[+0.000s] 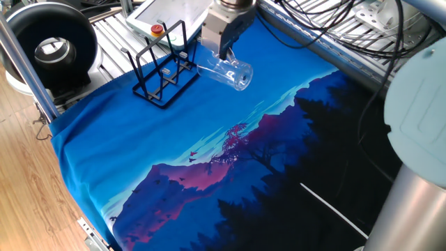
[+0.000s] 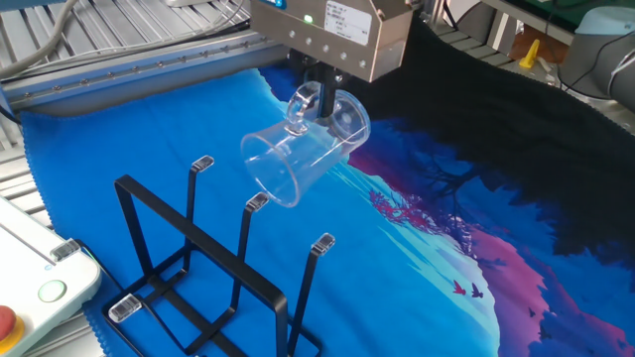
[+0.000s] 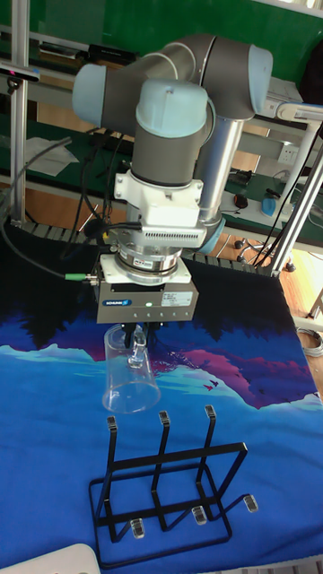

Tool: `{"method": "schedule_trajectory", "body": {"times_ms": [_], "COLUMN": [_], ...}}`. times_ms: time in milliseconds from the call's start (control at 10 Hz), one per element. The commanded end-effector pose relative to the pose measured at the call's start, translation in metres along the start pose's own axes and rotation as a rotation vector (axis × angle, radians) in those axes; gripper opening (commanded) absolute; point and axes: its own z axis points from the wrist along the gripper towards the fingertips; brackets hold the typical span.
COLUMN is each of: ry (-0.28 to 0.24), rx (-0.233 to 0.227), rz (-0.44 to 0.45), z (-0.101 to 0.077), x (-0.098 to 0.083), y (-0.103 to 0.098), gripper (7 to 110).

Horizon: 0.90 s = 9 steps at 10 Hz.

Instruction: Put the cup on the cup rack

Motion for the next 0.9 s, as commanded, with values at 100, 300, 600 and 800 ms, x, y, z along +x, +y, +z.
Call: {"method": "schedule_trajectory", "body": {"times_ms": [100, 300, 600, 800], "ry": [0.023, 0.030, 0.036, 0.037], "rx": [0.005, 0.011, 0.025, 0.018], "rz": [-0.030, -0.050, -0.087, -0.118], "z": [-0.002, -0.013, -0.016, -0.010], "x": [-0.003, -0.005, -0.024, -0.035], "y": [-0.008, -0.017, -0.033, -0.046], "gripper": [7, 7, 7, 7]}}
